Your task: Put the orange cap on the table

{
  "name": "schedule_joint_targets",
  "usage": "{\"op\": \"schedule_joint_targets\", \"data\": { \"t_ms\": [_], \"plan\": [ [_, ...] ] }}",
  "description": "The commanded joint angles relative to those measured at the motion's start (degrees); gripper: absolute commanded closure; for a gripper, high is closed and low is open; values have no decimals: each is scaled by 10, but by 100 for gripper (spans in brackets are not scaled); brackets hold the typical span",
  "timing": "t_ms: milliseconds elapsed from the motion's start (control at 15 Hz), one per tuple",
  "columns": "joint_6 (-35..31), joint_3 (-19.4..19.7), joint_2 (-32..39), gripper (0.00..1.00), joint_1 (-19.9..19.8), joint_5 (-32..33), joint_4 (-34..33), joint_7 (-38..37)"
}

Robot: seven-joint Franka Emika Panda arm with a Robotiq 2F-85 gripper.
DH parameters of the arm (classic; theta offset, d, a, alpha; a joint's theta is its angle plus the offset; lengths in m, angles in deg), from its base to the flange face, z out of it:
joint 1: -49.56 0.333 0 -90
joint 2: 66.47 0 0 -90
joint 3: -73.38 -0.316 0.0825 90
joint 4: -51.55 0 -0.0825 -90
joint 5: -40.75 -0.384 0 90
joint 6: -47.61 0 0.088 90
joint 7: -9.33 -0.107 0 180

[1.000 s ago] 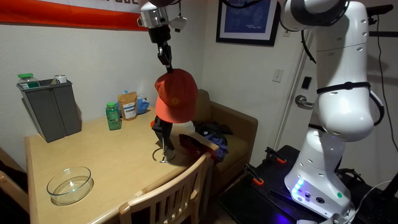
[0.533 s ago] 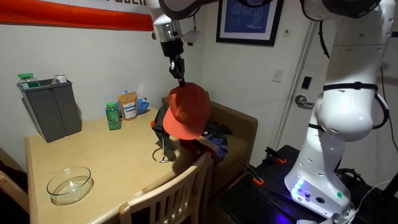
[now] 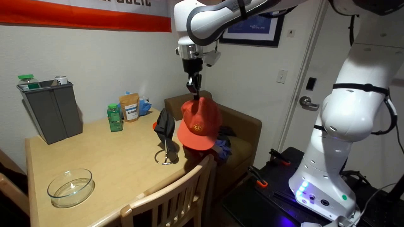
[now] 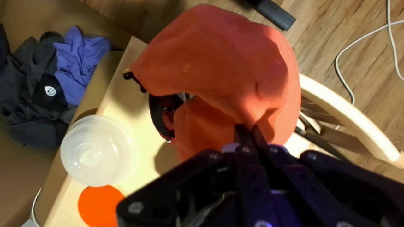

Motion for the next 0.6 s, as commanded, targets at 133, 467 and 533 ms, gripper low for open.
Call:
{"op": "schedule_joint_targets", "data": {
  "t_ms": [133, 467, 533],
  "plan": [
    [-159, 18, 9, 99, -32, -13, 70, 17],
    [-240, 27, 49, 99, -48, -15, 77, 38],
    [-243, 31, 61, 99, -53, -16, 64, 46]
  ]
}}
